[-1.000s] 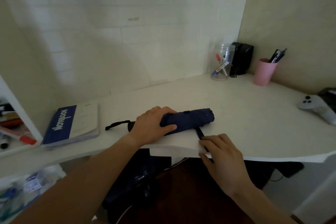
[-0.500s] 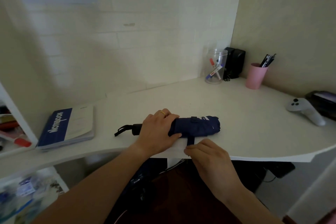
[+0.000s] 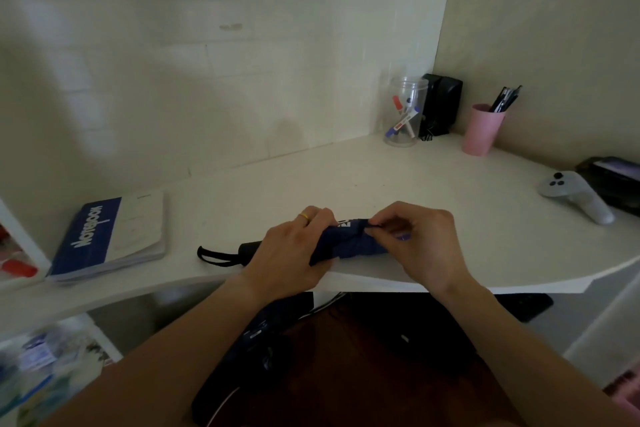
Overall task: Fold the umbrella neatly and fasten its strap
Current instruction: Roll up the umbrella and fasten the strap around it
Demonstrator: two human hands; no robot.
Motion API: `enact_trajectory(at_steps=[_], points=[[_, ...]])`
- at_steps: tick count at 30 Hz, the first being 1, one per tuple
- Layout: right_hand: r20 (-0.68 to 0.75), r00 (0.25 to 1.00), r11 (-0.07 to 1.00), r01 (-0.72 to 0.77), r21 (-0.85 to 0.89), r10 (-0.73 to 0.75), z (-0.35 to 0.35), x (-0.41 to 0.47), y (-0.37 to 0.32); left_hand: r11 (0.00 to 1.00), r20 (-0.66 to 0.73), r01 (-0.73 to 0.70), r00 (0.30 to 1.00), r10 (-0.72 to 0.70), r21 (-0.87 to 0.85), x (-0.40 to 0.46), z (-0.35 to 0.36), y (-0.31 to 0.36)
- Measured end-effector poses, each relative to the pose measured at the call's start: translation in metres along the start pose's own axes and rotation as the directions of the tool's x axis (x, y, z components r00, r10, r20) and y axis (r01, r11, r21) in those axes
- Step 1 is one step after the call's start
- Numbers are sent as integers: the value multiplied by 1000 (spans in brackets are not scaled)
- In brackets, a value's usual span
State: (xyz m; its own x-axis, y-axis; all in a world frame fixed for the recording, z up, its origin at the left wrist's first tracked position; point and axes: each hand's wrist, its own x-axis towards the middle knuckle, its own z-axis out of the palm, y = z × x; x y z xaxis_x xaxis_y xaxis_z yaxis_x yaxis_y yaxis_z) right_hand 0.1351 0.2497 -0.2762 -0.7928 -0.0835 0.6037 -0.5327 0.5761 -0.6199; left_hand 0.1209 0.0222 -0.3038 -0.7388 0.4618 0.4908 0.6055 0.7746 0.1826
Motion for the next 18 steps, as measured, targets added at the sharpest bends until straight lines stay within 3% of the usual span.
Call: enact_trajectory(at_steps=[3, 12, 16, 18], points=[[53, 998, 999, -45, 6, 44, 0, 10, 3, 1000, 11, 8, 1000, -8, 19, -1, 1, -1], [256, 959, 960, -51, -274, 124, -2, 41, 8, 1000, -37, 6, 999, -6, 2, -2, 2, 5], [459, 870, 949, -28, -313, 177, -6, 56, 5, 1000, -46, 4, 999, -4, -17, -1, 1, 5], [593, 776, 957, -48, -285, 216, -15, 65, 6, 999, -61, -24, 998, 22, -26, -3, 1, 7]])
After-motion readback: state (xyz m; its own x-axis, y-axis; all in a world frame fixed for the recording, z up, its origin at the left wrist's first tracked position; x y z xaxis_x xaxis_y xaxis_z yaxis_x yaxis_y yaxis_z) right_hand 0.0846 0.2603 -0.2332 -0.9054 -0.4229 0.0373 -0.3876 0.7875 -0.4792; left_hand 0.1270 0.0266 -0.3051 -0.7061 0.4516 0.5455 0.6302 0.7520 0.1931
